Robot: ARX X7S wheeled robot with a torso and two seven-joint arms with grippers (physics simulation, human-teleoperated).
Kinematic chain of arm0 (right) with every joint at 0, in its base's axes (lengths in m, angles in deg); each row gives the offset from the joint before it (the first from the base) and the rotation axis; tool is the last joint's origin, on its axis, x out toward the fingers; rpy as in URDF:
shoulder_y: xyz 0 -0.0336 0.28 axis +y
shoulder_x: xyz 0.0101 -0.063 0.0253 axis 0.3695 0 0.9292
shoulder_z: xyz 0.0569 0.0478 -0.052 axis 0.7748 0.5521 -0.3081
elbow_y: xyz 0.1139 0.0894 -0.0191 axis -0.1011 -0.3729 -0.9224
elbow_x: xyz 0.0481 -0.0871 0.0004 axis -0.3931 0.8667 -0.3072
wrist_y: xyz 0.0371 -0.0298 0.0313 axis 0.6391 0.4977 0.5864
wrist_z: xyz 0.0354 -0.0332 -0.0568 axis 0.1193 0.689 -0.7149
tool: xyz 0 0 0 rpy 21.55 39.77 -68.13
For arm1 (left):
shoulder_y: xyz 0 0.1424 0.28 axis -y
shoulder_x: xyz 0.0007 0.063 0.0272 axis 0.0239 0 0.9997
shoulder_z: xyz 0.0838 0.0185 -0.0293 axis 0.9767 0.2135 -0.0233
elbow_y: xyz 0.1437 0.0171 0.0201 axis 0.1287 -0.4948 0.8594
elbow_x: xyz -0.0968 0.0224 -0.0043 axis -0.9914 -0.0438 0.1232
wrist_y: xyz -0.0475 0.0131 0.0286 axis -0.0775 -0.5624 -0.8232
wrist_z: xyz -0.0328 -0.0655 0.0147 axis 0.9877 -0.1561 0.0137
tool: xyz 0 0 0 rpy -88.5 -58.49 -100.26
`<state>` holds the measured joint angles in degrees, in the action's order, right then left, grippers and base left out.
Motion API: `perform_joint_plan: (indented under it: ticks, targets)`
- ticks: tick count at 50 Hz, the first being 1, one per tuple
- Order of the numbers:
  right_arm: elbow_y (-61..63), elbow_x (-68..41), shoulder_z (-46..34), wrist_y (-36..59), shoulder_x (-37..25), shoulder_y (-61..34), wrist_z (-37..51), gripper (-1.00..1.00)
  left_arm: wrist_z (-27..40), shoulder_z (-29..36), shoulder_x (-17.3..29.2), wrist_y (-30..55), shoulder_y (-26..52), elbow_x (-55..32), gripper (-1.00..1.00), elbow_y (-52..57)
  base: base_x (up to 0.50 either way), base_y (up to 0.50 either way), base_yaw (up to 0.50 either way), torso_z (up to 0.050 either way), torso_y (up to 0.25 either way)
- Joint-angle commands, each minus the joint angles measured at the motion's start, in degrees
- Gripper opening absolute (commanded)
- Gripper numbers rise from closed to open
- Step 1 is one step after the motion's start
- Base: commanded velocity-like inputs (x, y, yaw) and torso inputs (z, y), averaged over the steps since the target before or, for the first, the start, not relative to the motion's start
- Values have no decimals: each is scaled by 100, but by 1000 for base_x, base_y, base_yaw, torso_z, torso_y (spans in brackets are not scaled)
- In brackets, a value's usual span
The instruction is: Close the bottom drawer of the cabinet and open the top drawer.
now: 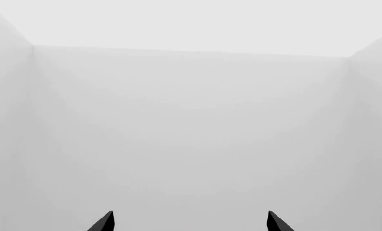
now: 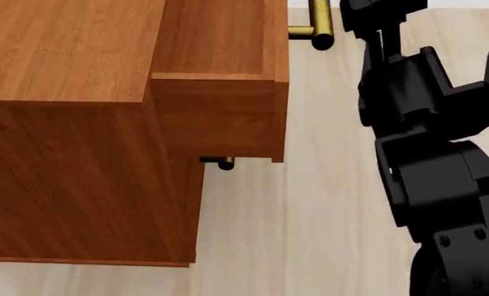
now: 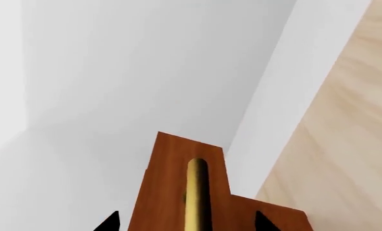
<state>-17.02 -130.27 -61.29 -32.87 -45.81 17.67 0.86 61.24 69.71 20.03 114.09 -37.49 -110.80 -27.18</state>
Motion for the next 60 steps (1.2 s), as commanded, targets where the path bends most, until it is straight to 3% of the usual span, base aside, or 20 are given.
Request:
perform_joint_plan:
  ticks: [1, 11, 25, 47, 60]
  targets:
    - [277, 445, -145, 120, -507, -29, 232, 100, -8, 44, -4, -47, -15, 32, 100, -28, 0, 0, 0, 0, 0]
    - [620, 1094, -705, 820, -1365, -457, 665, 100, -35, 89, -14, -105, -32, 72, 100, -65, 0, 0, 0, 0, 0]
    - [562, 1357, -1432, 1779, -1863, -1319, 771, 100, -49, 100, 15, -159, -53, 65, 100, -76, 0, 0, 0, 0, 0]
    - [-152, 2052, -2900, 3521, -2141, -3498, -109, 100, -78, 212, -1, -282, -147, 166, 100, -120, 0, 0, 0, 0, 0]
    - [-713, 2442, -3761, 4434, -1932, -4818, -824, 100, -96, 284, -11, -319, -120, 204, 100, -163, 0, 0, 0, 0, 0]
